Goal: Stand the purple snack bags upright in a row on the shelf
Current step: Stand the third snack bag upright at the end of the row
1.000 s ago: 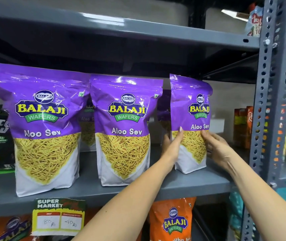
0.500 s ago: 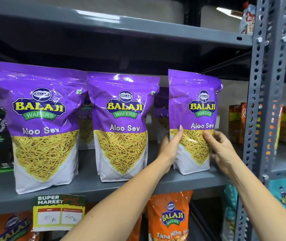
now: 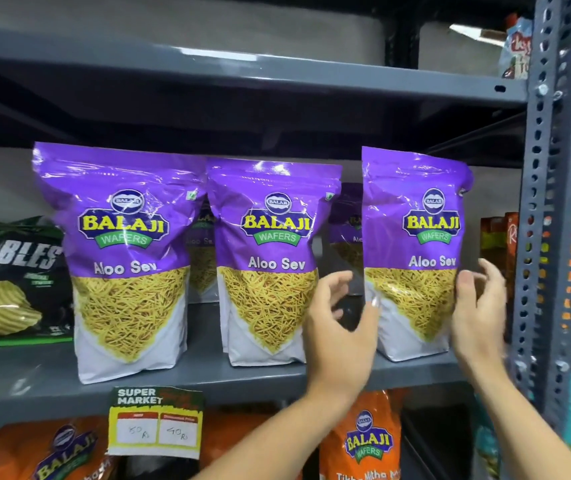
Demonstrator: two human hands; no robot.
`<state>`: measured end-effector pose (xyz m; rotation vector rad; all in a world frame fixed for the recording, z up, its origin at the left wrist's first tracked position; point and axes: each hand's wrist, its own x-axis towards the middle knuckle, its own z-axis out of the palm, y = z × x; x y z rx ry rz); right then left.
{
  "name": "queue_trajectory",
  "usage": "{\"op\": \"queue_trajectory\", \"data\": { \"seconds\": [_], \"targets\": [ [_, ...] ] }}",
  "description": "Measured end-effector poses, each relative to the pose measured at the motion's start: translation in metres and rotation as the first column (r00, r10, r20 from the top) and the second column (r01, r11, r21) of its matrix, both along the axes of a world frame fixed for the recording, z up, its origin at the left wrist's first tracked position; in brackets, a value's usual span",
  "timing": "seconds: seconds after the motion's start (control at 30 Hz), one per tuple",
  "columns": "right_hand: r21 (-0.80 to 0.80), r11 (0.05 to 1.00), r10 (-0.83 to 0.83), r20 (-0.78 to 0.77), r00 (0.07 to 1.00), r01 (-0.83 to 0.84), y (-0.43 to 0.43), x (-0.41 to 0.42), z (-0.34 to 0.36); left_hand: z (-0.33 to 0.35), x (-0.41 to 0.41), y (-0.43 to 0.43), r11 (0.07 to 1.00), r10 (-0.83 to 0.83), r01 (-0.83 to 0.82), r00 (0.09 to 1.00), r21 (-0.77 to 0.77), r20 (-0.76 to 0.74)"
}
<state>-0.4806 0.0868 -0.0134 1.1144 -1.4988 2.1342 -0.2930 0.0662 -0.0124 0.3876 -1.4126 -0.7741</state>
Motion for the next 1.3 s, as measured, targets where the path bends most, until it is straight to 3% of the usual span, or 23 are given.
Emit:
{"op": "queue_trajectory", "data": {
  "seconds": [0.07, 0.13, 0.23, 0.3, 0.4, 0.53, 1.03, 1.13, 1.2, 1.27, 1.3],
  "targets": [
    [-0.201, 0.971, -0.165, -0.184, 0.969, 0.128, 0.006, 0.028, -0.001, 0.002, 0.037, -0.002, 0.958, 0.194, -0.213, 0.975, -0.195, -0.112],
    [-0.273, 0.961, -0.142, -0.337, 0.931, 0.047, 0.005, 0.063, -0.001, 0.012, 0.069, -0.021, 0.876, 0.366, -0.416, 0.903, -0.244, -0.226],
    [-0.094, 0.982, 0.105, -0.448, 0.888, -0.164, -0.01, 0.115, 0.002, 0.027, 0.092, -0.055, 0.849, 0.505, -0.523, 0.845, -0.074, -0.175],
    [0.124, 0.962, 0.274, -0.393, 0.878, -0.245, -0.024, 0.14, 0.001, 0.028, 0.094, -0.071, 0.869, 0.494, -0.487, 0.866, 0.091, -0.082],
    [0.325, 0.828, 0.517, -0.131, 0.846, -0.456, -0.045, 0.155, -0.002, 0.024, 0.094, -0.085, 0.889, 0.404, -0.392, 0.915, 0.237, -0.001],
    [0.308, 0.767, 0.569, 0.075, 0.819, -0.562, -0.055, 0.149, -0.005, 0.015, 0.083, -0.088, 0.926, 0.185, -0.19, 0.982, 0.328, 0.047],
    [0.261, 0.755, 0.605, 0.076, 0.793, -0.601, -0.051, 0.128, -0.012, 0.012, 0.066, -0.07, 0.893, 0.319, -0.352, 0.934, 0.282, 0.157],
    [0.294, 0.779, 0.563, 0.063, 0.824, -0.554, -0.043, 0.133, -0.012, 0.012, 0.067, -0.063, 0.885, 0.352, -0.387, 0.92, 0.259, 0.171],
    [0.285, 0.862, 0.442, -0.018, 0.897, -0.419, -0.034, 0.141, -0.016, 0.009, 0.075, -0.048, 0.879, 0.431, -0.451, 0.89, 0.154, 0.146],
    [0.168, 0.972, 0.2, -0.214, 0.956, -0.166, -0.024, 0.15, -0.023, 0.006, 0.092, -0.031, 0.843, 0.537, -0.534, 0.84, -0.06, 0.078],
    [0.044, 0.998, 0.061, -0.362, 0.93, -0.048, -0.02, 0.153, -0.027, 0.005, 0.103, -0.026, 0.806, 0.581, -0.573, 0.813, -0.152, 0.017]
  ]
}}
